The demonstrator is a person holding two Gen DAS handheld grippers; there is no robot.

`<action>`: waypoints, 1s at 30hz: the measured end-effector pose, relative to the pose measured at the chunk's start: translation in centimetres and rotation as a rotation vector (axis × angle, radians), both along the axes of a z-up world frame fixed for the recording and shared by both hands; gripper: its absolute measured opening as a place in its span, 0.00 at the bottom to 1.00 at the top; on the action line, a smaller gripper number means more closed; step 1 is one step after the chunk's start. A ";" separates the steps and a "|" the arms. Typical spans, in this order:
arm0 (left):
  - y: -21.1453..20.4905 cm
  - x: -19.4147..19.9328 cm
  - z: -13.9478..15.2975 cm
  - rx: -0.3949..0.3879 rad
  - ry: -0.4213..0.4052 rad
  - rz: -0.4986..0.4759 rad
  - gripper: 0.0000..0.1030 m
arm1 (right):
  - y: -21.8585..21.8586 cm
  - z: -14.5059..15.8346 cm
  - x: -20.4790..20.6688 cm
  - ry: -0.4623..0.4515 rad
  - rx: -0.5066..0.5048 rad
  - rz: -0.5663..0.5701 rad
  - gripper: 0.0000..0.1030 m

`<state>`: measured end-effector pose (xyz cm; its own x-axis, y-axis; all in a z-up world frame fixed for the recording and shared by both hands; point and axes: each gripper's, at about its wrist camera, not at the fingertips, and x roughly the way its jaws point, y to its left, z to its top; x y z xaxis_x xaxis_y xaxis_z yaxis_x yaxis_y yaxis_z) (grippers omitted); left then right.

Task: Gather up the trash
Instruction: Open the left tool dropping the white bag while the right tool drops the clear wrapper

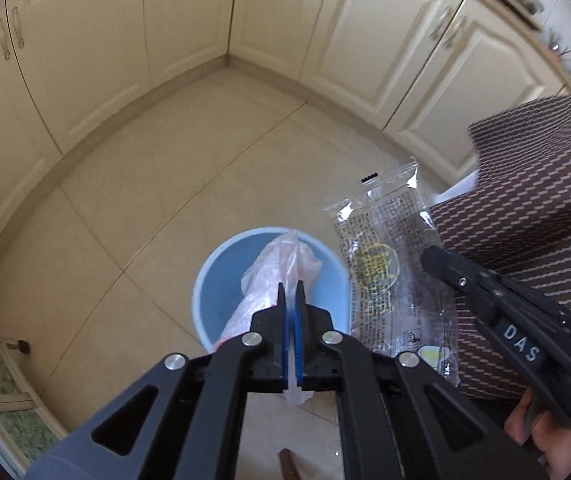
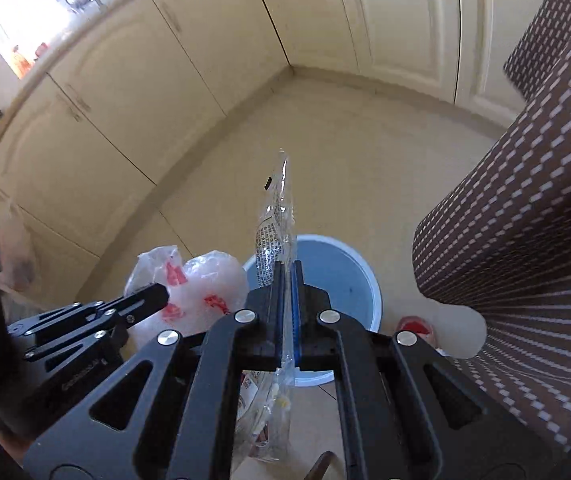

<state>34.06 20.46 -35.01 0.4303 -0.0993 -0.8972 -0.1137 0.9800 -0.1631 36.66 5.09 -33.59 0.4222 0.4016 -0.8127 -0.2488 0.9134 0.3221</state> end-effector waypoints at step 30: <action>0.6 0.8 -2.5 0.120 -0.063 0.066 0.60 | 2.7 -7.7 3.0 -0.006 0.029 -0.039 0.05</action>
